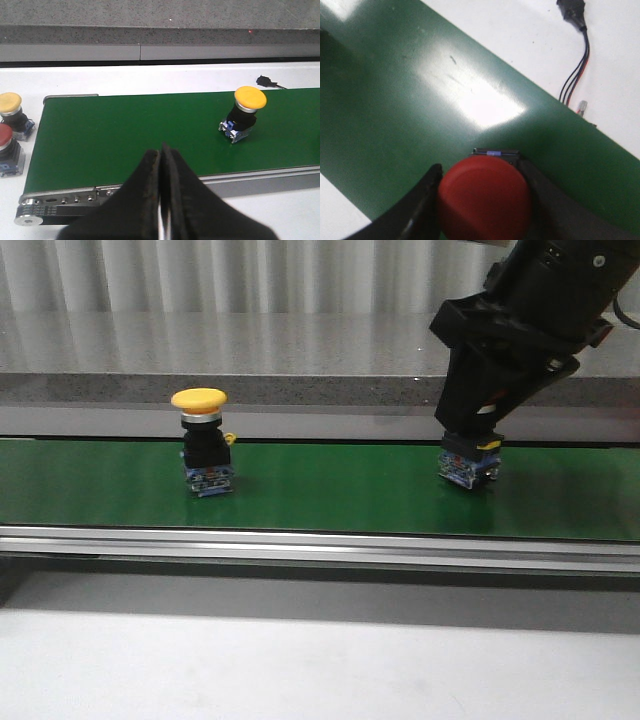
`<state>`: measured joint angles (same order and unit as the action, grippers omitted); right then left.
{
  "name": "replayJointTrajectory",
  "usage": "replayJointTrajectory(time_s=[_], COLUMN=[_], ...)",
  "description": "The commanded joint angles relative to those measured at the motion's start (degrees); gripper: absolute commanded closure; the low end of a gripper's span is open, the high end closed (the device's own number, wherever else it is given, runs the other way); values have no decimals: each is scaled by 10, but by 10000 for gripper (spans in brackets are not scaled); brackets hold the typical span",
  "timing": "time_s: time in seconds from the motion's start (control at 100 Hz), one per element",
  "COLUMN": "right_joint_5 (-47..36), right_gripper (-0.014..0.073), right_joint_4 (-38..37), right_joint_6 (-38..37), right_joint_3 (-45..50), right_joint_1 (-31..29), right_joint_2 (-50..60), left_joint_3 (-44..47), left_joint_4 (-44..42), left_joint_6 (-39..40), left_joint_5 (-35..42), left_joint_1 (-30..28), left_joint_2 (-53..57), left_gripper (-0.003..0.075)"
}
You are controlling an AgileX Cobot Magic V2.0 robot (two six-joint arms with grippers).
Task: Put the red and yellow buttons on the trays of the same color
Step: 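Lower the right gripper onto the red button at the belt end and grasp, then carry the red button into the red tray and open the right gripper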
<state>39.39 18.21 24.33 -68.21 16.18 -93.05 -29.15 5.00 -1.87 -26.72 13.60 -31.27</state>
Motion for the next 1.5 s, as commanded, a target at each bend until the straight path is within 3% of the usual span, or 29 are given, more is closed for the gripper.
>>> replayJointTrajectory(time_s=[0.0,0.16,0.34,0.7,0.91,1.49], right_joint_5=[-44,-77,-84,-109,-136,-125], right_gripper=[546,546,546,546,546,546], right_joint_4=[11,10,10,10,13,20], right_joint_6=[-5,-69,-118,-120,-123,-127], right_joint_3=[-17,-16,-16,-16,-16,-16], right_joint_1=[-3,-48,-155,-400,-498,-514], right_joint_2=[38,69,101,113,98,-48], left_joint_3=[-16,-16,-16,-16,-16,-16], left_joint_4=[6,6,6,6,6,6], left_joint_6=[0,0,0,0,0,0], left_joint_5=[41,41,41,41,41,41], left_joint_1=[6,6,6,6,6,6], left_joint_2=[-1,-1,-1,-1,-1,-1], left_gripper=[741,741,741,741,741,741])
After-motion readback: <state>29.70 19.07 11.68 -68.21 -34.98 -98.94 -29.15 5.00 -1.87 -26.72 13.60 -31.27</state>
